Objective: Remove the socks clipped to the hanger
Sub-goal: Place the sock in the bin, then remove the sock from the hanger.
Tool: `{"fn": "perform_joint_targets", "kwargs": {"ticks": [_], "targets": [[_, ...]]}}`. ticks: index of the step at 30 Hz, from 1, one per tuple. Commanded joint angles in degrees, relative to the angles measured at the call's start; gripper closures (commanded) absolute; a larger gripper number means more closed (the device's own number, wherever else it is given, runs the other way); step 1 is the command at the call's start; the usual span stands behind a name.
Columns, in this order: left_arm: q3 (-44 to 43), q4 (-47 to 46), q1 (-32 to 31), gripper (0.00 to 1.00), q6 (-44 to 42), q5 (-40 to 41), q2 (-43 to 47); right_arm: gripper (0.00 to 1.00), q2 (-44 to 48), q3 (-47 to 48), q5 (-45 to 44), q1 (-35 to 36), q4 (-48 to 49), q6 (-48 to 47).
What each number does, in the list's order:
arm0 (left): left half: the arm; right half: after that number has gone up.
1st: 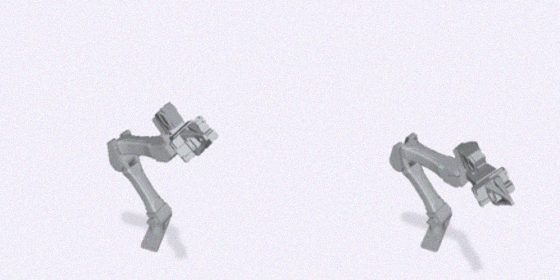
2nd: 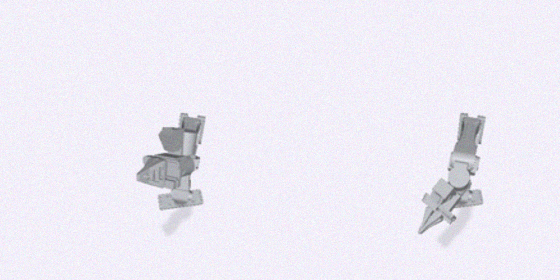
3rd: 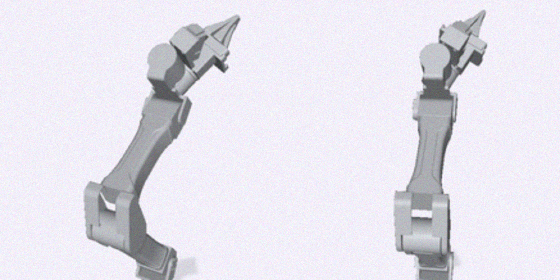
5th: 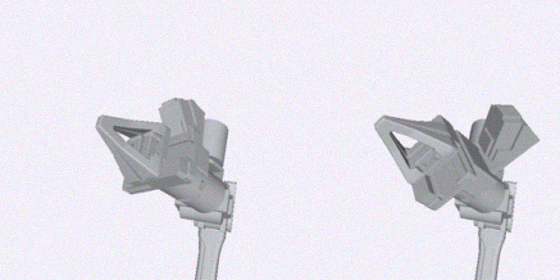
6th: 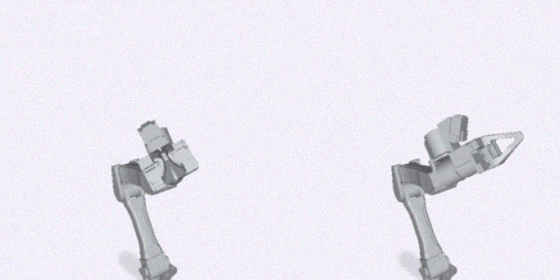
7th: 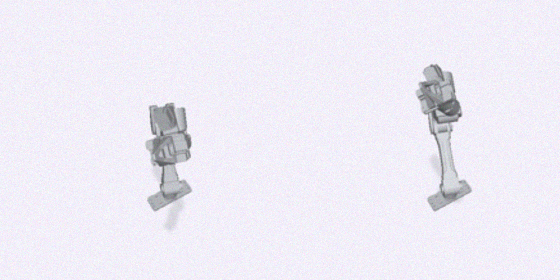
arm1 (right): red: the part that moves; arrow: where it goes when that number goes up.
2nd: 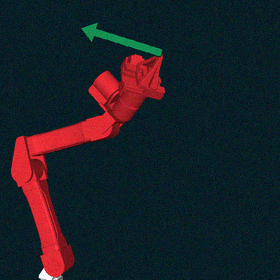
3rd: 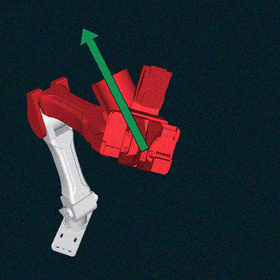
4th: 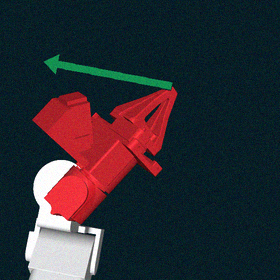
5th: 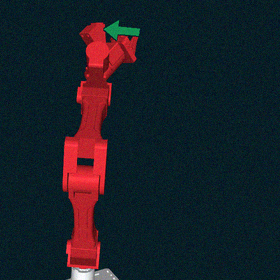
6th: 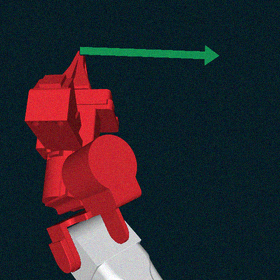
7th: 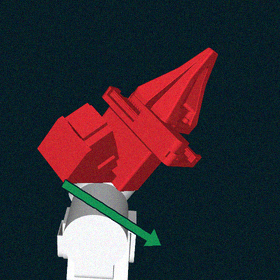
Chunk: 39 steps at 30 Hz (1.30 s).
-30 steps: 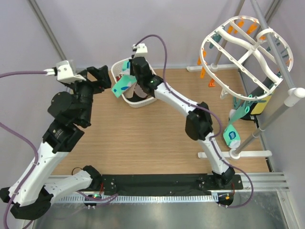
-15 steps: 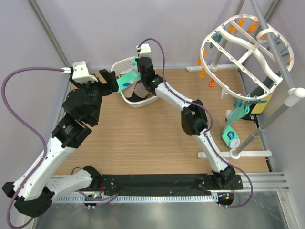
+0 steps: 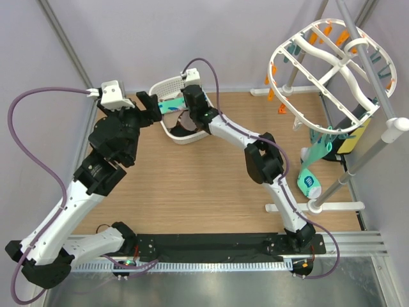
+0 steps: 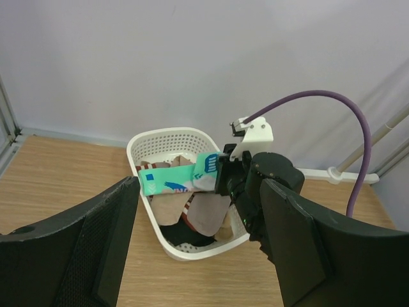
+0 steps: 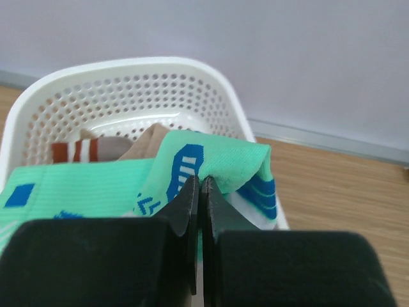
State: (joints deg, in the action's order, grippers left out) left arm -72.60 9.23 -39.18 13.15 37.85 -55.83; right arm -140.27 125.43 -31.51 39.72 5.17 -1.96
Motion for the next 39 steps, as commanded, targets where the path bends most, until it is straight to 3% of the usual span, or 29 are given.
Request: {"fn": "perform_joint_targets", "kwargs": {"ticks": [1, 6, 10, 12, 13, 16, 18, 21, 24, 27, 29, 31, 36, 38, 39], "targets": [[-0.26, -3.61, 0.33, 0.20, 0.91, 0.04, -0.68, 0.99, 6.40, -6.64, 4.70, 3.59, 2.29, 6.43], [0.35, -4.14, 0.33, 0.19, 0.39, 0.65, -1.47, 0.95, 4.83, -10.47, 5.40, 5.89, 0.13, 12.23], [-0.79, -2.12, 0.33, 0.18, 1.00, -1.27, -1.21, 0.48, 6.22, -7.82, 1.98, 5.98, -4.82, 10.75], [-2.71, -0.63, 0.33, 0.18, 1.61, -2.60, -1.12, 0.36, 11.91, -8.44, 2.06, 5.89, -9.17, 10.22], [-3.51, 0.07, 0.33, 0.18, 1.79, -3.91, -1.38, 0.23, 13.95, -7.57, 1.89, 5.89, -12.00, 10.48], [-6.31, 2.80, 0.33, 0.18, 2.93, -6.46, -1.82, 0.09, 26.24, -12.80, -1.27, 7.64, -20.71, 13.01], [-7.11, 4.12, 0.33, 0.18, 3.99, -9.10, -2.17, 0.08, 38.24, -23.84, -5.81, 11.14, -23.43, 15.21], [-8.52, 6.76, 0.42, 0.18, 6.71, -12.96, -2.87, 0.07, 48.92, -36.42, -13.72, 17.37, -30.89, 23.38], [-8.53, 7.90, 0.50, 0.19, 9.52, -19.44, -3.93, 0.06, 60.00, -46.37, -19.54, 20.91, -42.28, 36.37], [-7.12, 8.34, 0.33, 0.23, 10.76, -26.12, -5.42, 0.06, 69.76, -57.52, -24.21, 25.56, -46.47, 47.73], [-5.98, 8.17, 0.33, 0.24, 11.72, -28.34, -6.39, 0.06, 74.67, -61.07, -27.20, 28.03, -48.14, 52.81], [-5.63, 8.25, 0.33, 0.25, 12.34, -30.11, -6.83, 0.06, 75.93, -62.23, -29.56, 29.78, -55.76, 58.18], [-4.92, 8.52, 0.33, 0.25, 13.48, -31.17, -6.75, 0.06, 75.49, -60.04, -34.94, 36.29, -87.83, 89.68], [-4.92, 8.43, 0.33, 0.25, 13.57, -31.17, -6.39, 0.05, 75.32, -60.21, -33.45, 37.17, -98.10, 96.67], [-4.83, 8.43, 0.33, 0.25, 13.75, -31.17, -6.13, 0.05, 76.71, -61.86, -32.92, 37.09, -98.16, 96.61]]}}
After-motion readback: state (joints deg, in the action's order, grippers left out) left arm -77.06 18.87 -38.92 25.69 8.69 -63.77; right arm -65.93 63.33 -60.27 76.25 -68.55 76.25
